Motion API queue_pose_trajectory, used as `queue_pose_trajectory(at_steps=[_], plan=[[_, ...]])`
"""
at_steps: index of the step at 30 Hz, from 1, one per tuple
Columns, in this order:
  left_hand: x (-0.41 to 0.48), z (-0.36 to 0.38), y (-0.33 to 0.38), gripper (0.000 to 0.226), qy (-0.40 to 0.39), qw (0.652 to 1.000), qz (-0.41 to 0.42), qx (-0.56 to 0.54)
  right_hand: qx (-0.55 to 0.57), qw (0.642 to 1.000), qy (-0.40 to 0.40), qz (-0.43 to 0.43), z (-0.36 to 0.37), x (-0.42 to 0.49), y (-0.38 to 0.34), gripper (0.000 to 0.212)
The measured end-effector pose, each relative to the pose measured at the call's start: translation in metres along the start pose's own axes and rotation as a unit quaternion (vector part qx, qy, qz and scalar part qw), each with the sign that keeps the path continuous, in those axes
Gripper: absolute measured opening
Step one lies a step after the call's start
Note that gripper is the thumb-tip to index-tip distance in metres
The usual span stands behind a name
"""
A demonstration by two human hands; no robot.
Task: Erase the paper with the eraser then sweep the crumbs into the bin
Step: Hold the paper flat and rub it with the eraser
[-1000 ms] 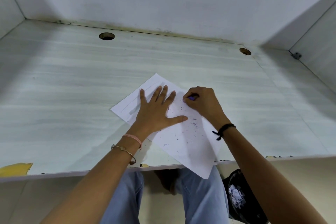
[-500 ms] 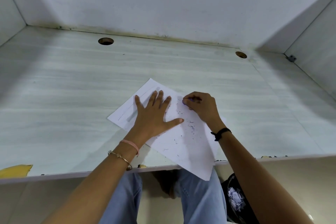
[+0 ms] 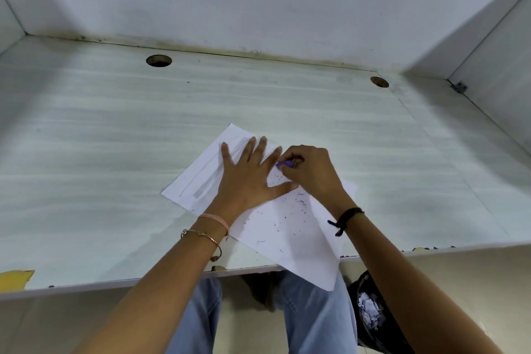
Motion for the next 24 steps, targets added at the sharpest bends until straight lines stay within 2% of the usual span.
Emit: queue_pose_trajectory(at_steps=[4, 9, 12, 14, 17, 19, 21, 24], plan=[[-0.001, 0.000, 0.000, 0.094, -0.001, 1.000, -0.010, -0.013, -0.016, 0.997, 0.067, 0.029, -0.016, 0.014, 0.011, 0.011], [0.002, 0.002, -0.001, 0.098, 0.003, 1.000, 0.000, 0.003, -0.061, 0.998, -0.007, -0.022, 0.002, 0.000, -0.007, 0.013], [0.000, 0.002, -0.001, 0.092, -0.003, 1.000, -0.006, -0.017, -0.069, 0.996, 0.057, 0.024, -0.020, 0.015, 0.011, 0.012], [0.000, 0.001, -0.001, 0.091, 0.005, 1.000, -0.005, -0.018, -0.088, 0.993, 0.068, 0.043, -0.028, 0.021, 0.013, 0.013], [0.001, 0.003, -0.001, 0.093, 0.004, 1.000, 0.000, -0.004, -0.084, 0.996, 0.018, -0.007, -0.014, 0.014, -0.010, 0.011], [0.001, 0.002, -0.001, 0.094, 0.003, 1.000, 0.001, 0.004, -0.131, 0.991, -0.015, -0.032, -0.004, 0.009, -0.010, 0.012], [0.001, 0.002, -0.001, 0.093, 0.005, 1.000, -0.003, -0.011, -0.177, 0.984, 0.022, -0.007, -0.017, 0.016, 0.004, 0.014], [0.000, 0.001, -0.001, 0.091, 0.007, 1.000, -0.002, -0.020, -0.158, 0.985, 0.065, 0.026, -0.039, 0.022, 0.015, 0.013]])
Point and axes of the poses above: each hand's wrist, its own x-axis towards the middle knuckle, its own z-axis out of the palm, y = z × x, the point moved 3 cm from there along x, towards the middle knuckle, and after that the axes turned 1 degree about -x, right-handed, at the moved point
